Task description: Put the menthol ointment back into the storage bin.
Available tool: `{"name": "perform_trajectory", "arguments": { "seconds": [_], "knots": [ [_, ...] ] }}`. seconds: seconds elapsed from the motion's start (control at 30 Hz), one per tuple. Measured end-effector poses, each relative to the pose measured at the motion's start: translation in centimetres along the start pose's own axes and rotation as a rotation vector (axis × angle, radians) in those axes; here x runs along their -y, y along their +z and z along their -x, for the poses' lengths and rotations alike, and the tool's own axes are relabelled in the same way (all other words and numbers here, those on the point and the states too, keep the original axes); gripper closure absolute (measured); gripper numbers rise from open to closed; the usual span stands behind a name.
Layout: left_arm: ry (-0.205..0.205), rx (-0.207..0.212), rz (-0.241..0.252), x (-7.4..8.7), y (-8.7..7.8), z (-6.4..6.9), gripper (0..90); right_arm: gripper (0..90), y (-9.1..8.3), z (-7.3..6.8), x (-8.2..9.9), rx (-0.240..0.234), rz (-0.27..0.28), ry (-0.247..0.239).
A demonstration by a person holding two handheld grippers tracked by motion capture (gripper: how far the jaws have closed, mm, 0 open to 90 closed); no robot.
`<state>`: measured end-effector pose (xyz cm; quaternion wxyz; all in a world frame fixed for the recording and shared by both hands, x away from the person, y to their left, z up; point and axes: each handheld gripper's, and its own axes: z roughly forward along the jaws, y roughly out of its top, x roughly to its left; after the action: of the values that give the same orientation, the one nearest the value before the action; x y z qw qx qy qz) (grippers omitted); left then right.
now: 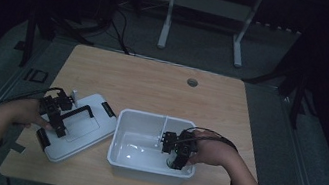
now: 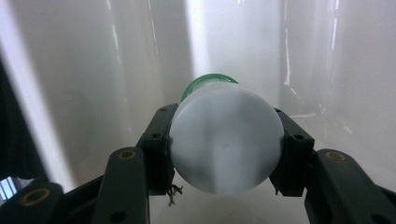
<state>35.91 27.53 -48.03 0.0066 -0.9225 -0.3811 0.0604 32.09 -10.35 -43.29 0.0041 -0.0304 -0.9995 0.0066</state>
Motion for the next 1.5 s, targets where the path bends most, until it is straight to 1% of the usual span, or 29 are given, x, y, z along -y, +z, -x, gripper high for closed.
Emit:
{"name": "perform_trajectory", "arguments": {
  "seconds": [0.1, 0.17, 0.2, 0.27, 0.37, 0.43, 0.57, 0.67, 0.77, 0.87, 0.97, 1.1, 1.23, 1.3, 1.37, 1.47, 1.5],
  "knots": [
    [-0.001, 0.006, 0.008, 0.0, 0.0, 0.0, 32.8, 49.7, 1.0, 0.1, -0.4, -0.006, -0.014, 0.000],
    [0.002, 0.003, 0.002, 0.0, 0.1, 0.1, 32.8, 49.7, 1.4, 0.0, -0.7, -0.010, -0.025, -0.016],
    [0.001, 0.003, -0.001, 0.0, 0.1, 0.1, 32.8, 49.7, 1.5, -0.1, -0.9, -0.002, -0.027, -0.016],
    [-0.001, 0.004, -0.003, 0.0, 0.1, 0.1, 32.8, 49.7, 1.9, 0.0, -1.2, -0.012, -0.026, -0.010],
    [0.002, 0.003, -0.001, 0.0, 0.1, 0.1, 32.8, 49.7, 2.6, -0.1, -1.7, -0.012, -0.049, -0.019],
    [0.002, 0.003, -0.001, 0.0, 0.2, 0.1, 32.8, 49.7, 3.0, -0.1, -2.0, -0.014, -0.055, -0.014],
    [0.005, 0.003, -0.001, -0.1, 0.2, 0.2, 32.8, 49.7, 3.6, 0.0, -2.5, -0.002, -0.065, -0.004],
    [0.007, 0.006, 0.000, -0.1, 0.2, 0.2, 32.8, 49.7, 4.1, 0.0, -2.8, 0.024, -0.072, -0.023],
    [0.005, 0.008, 0.001, 0.0, 0.2, 0.1, 32.8, 49.7, 4.7, 0.0, -3.0, -0.006, -0.086, -0.014],
    [0.006, 0.007, -0.002, 0.0, 0.3, 0.1, 32.8, 49.6, 5.2, 0.0, -3.2, -0.005, -0.113, 0.004],
    [0.005, 0.006, -0.001, 0.1, 0.3, 0.2, 32.8, 49.7, 5.5, 0.0, -3.4, -0.025, -0.112, 0.004],
    [0.006, 0.007, 0.000, 0.1, 0.2, 0.1, 32.8, 49.6, 6.1, -0.1, -3.5, -0.024, -0.133, 0.007],
    [0.003, 0.007, -0.002, 0.1, 0.3, 0.1, 32.8, 49.0, 6.1, 0.1, -3.5, -0.031, -0.128, 0.006],
    [0.004, 0.011, -0.004, 0.1, 0.4, 0.1, 32.8, 48.1, 6.1, 0.0, -3.6, -0.026, -0.130, 0.003],
    [0.005, 0.009, -0.006, 0.0, 0.5, 0.1, 32.8, 47.0, 5.7, 0.0, -3.6, -0.021, -0.116, -0.003],
    [0.006, 0.008, -0.005, 0.0, 0.4, 0.1, 32.8, 46.7, 4.7, -0.1, -3.6, -0.028, -0.094, 0.005],
    [0.004, 0.010, -0.005, 0.0, 0.4, 0.1, 32.8, 46.6, 4.4, -0.1, -3.5, -0.022, -0.088, 0.000]
  ]
}}
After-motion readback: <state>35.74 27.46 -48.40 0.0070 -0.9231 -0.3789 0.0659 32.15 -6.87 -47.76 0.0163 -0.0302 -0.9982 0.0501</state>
